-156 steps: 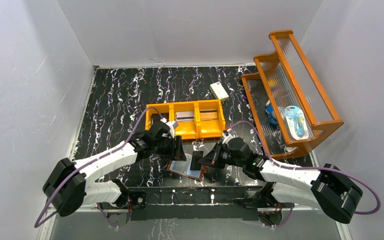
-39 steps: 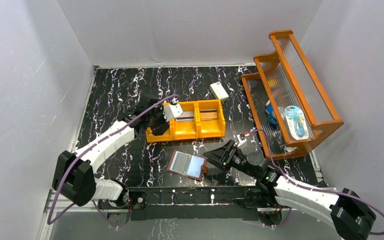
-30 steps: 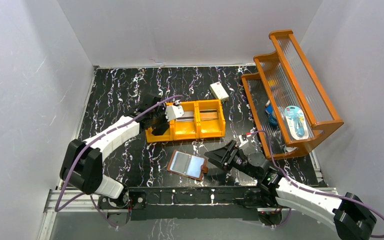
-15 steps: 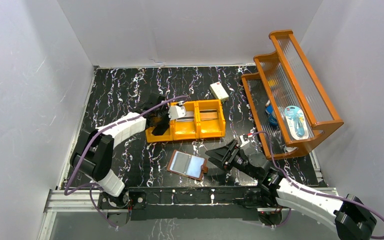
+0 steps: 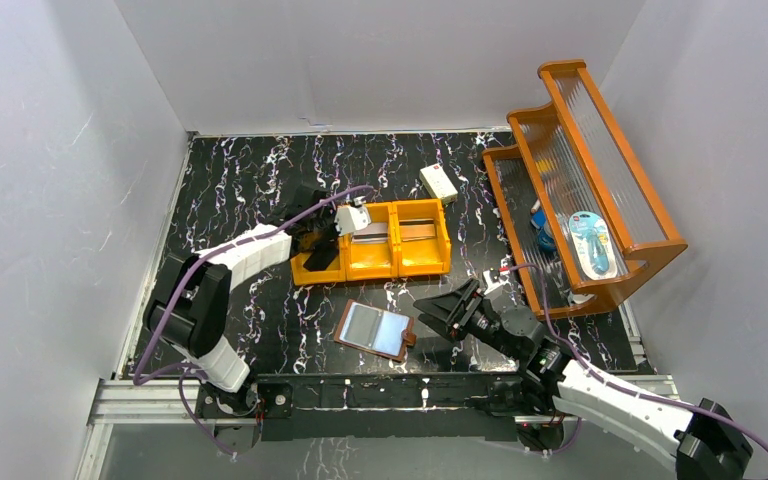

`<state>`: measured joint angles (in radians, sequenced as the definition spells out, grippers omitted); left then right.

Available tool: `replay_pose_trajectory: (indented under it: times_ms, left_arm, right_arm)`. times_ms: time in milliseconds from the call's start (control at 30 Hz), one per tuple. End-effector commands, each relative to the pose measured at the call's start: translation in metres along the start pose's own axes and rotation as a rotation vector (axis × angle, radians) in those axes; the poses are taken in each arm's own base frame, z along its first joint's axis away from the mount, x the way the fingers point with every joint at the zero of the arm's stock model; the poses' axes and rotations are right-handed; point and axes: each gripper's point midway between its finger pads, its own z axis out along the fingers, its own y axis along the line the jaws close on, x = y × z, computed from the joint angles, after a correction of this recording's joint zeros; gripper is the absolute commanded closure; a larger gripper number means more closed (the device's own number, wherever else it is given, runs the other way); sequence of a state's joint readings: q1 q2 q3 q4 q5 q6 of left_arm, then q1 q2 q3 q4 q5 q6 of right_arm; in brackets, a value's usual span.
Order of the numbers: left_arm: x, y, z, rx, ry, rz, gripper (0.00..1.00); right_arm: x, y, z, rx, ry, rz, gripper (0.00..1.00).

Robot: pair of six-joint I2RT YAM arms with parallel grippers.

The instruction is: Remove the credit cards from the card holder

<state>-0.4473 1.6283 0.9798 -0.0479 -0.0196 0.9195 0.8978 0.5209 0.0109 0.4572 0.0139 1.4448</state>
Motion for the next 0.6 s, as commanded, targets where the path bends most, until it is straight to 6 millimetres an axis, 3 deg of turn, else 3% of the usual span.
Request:
replay_pose_trajectory:
  times_ms: [0, 167, 400, 567]
  left_arm:
    - [-0.001, -0.009, 0.005, 0.026, -0.034, -0.019, 1.0]
    - [0.002, -0.012, 0.008, 0.029, -0.025, -0.021, 0.96]
    - [0.001, -0.012, 0.004, 0.007, -0.045, -0.035, 0.74]
    - [-0.003, -0.008, -0.003, -0.019, -0.07, -0.056, 0.66]
  right_arm:
    - [-0.003, -0.02, -0.003, 0.03, -0.026, 0.016, 0.16]
    - [-0.003, -0.022, -0.003, 0.035, -0.027, 0.022, 0.15]
    - [-0.002, -0.024, -0.003, 0.042, -0.027, 0.023, 0.16]
    - [-0.002, -0.021, -0.002, 0.035, -0.024, 0.022, 0.15]
